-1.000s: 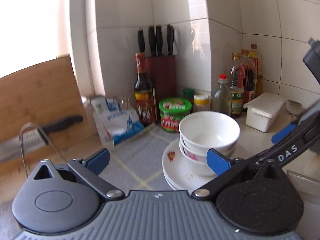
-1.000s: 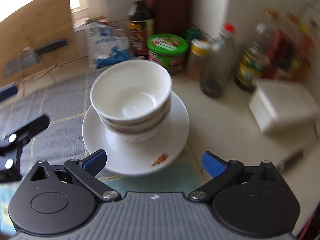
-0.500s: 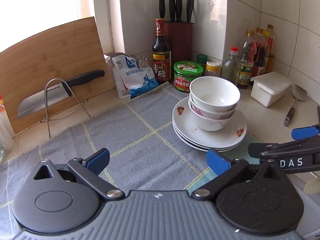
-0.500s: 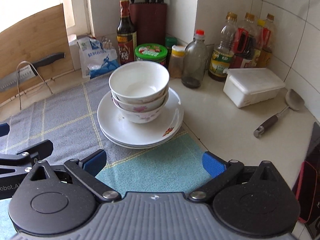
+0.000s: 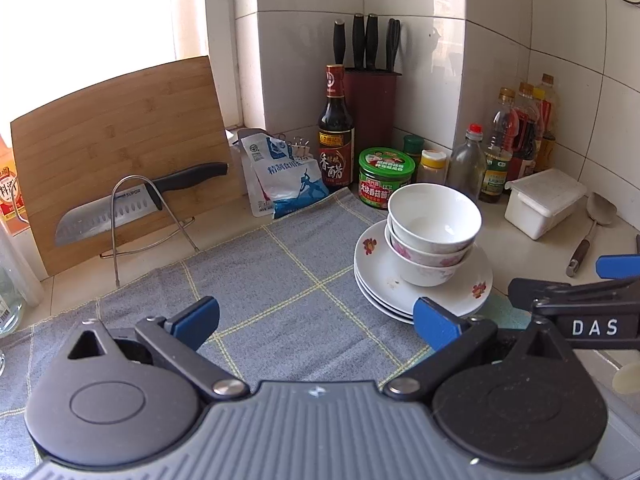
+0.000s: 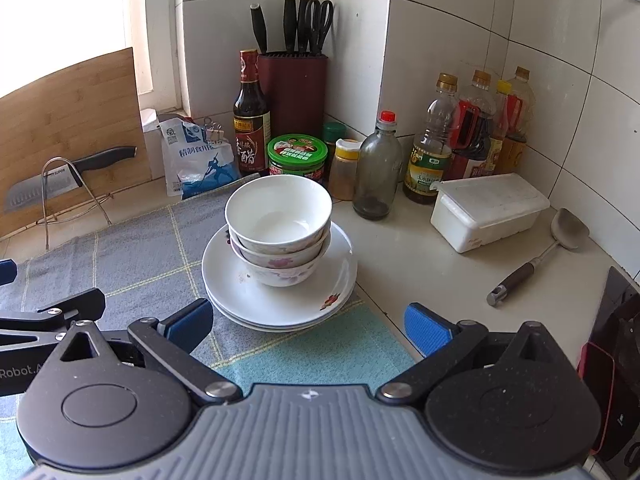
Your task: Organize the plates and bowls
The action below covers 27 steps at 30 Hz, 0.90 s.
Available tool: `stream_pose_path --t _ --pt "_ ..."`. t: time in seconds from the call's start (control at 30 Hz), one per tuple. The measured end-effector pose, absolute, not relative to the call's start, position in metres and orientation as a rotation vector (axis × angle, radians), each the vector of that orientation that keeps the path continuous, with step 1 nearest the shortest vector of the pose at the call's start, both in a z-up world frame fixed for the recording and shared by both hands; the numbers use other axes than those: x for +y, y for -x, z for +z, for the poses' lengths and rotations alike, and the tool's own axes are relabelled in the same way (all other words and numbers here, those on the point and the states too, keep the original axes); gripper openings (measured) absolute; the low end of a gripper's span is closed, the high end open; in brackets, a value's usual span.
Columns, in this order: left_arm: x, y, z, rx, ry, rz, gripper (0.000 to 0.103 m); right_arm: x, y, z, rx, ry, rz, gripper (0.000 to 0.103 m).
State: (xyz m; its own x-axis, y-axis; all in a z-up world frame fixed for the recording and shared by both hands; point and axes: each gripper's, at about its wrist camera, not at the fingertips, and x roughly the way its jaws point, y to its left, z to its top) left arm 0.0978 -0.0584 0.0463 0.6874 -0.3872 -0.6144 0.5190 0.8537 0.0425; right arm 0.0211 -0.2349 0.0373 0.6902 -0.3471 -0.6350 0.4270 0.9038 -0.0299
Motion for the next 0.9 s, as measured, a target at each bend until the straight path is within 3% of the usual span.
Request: stream_pose_path --t 0.9 --pt "-0.0591 -0.1065 0.0491 0.624 -0.226 -0.504 0.102 -0.2338 -0.0233 0.037 0.687 -0.114 -0.436 0.103"
